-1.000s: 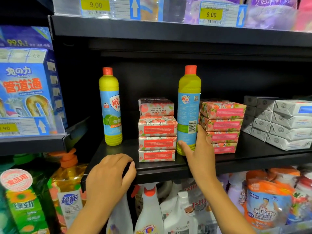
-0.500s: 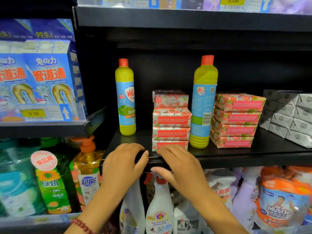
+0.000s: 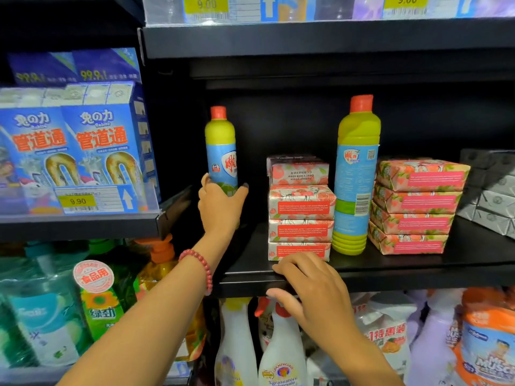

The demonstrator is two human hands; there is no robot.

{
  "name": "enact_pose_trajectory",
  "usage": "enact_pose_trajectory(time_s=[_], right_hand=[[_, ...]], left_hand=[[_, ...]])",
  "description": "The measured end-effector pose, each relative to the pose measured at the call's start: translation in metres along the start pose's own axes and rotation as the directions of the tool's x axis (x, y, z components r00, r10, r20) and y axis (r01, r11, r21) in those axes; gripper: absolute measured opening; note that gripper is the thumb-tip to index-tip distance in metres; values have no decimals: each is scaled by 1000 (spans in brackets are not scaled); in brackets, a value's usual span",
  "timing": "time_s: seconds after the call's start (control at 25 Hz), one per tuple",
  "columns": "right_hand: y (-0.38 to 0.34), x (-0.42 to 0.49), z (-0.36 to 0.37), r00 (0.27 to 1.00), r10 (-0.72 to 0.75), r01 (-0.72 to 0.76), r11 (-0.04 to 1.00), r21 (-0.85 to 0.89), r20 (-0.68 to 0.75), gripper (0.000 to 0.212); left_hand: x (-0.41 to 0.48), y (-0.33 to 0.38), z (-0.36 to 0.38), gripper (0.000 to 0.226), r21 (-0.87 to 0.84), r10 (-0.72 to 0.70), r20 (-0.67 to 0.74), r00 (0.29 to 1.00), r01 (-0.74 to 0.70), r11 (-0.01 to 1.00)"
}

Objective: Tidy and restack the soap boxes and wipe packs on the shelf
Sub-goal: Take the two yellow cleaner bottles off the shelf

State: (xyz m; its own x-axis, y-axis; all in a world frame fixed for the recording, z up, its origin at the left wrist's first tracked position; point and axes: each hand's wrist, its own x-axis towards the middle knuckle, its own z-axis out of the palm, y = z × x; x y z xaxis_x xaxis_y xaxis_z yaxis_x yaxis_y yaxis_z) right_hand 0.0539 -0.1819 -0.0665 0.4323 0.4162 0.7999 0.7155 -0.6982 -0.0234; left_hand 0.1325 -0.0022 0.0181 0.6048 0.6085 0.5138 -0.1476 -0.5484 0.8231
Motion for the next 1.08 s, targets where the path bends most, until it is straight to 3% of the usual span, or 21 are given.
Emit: enact_pose_trajectory(time_s=[0.2, 0.4, 0.6, 0.68, 0.76, 0.84, 0.96, 1.08], right_hand=[[-2, 1, 0, 1000, 1, -1, 1000, -7, 0, 30], [-2, 1, -2, 1000, 9, -9, 1000, 6, 15, 30], [-4, 2, -7, 996, 37, -43, 996, 72, 78, 30], [-7, 4, -13, 989, 123, -140, 959, 245, 82, 33], [-12, 7, -23, 960, 271, -273, 829, 488, 76, 41], [-20, 11, -36, 917, 364, -378, 651, 658, 166, 48], [-35, 15, -50, 870, 227, -492, 363, 791, 437, 61], [-42, 14, -57, 838, 136, -545, 129, 829, 529, 64]], left_hand=[[11, -7, 4, 60, -78, -6, -19, 1000, 5, 997], [-9, -8, -15, 56, -161, 80, 16, 997, -76, 984], [-48, -1, -52, 45, -466, 221, 141, 965, -132, 875], [-61, 6, -64, 41, -589, 249, 187, 950, -94, 802], [-70, 10, -73, 37, -679, 266, 241, 933, -34, 733], [-79, 13, -77, 37, -742, 289, 299, 910, 31, 669], [-94, 18, -77, 40, -777, 289, 349, 892, 103, 621], [-104, 19, -75, 42, -773, 271, 375, 887, 138, 619]])
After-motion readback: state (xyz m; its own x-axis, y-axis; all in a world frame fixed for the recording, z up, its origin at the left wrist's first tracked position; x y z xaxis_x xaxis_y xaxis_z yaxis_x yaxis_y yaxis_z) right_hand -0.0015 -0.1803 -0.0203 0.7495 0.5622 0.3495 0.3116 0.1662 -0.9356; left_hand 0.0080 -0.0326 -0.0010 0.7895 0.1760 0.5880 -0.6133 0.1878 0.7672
